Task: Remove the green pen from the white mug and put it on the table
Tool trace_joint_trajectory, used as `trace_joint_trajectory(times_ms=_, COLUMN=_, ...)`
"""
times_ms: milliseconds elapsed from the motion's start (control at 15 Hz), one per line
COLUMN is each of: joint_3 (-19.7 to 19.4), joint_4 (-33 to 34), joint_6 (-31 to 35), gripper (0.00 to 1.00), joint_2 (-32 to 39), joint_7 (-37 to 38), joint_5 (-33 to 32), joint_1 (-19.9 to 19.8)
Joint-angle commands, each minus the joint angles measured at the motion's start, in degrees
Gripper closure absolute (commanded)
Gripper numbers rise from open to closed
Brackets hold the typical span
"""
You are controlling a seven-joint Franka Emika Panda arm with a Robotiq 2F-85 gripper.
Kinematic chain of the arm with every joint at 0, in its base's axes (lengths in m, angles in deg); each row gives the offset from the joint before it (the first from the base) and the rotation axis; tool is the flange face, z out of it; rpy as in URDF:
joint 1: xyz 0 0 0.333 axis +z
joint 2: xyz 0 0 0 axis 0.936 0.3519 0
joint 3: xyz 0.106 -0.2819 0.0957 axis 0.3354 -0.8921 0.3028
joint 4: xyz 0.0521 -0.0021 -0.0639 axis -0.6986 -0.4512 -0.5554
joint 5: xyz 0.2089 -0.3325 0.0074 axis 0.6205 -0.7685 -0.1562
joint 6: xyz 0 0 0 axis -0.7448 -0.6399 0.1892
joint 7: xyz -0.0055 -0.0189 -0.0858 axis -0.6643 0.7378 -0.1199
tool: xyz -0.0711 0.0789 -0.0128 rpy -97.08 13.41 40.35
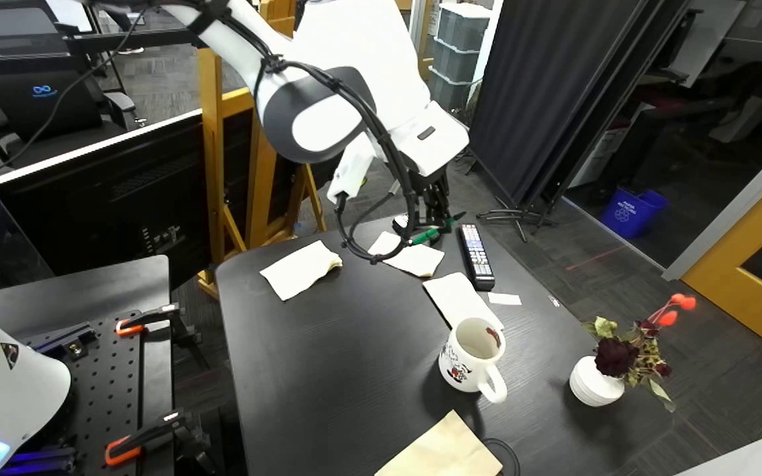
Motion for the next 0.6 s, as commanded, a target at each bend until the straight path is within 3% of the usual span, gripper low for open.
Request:
trace_joint_trajectory(times_ms=0, joint_3=11.30, joint_4=-5.53, joint_6=-8.89, gripper=0.97, joint_2=-8.47, joint_7=-8.02, joint_5=6.28, joint_1=-8.83)
trace_joint_trajectory(times_ms=200, joint_3=16.09, joint_4=-5.08, joint_6=-18.56, gripper=0.97, joint_2=-8.54, joint_7=-11.89, joint_5=9.73, joint_1=-13.74)
trace_joint_trajectory(times_ms=533, joint_3=18.46, joint_4=-3.07, joint_6=-28.14, gripper=0.97, joint_2=-4.04, joint_7=-11.97, joint_5=7.18, joint_1=-18.15)
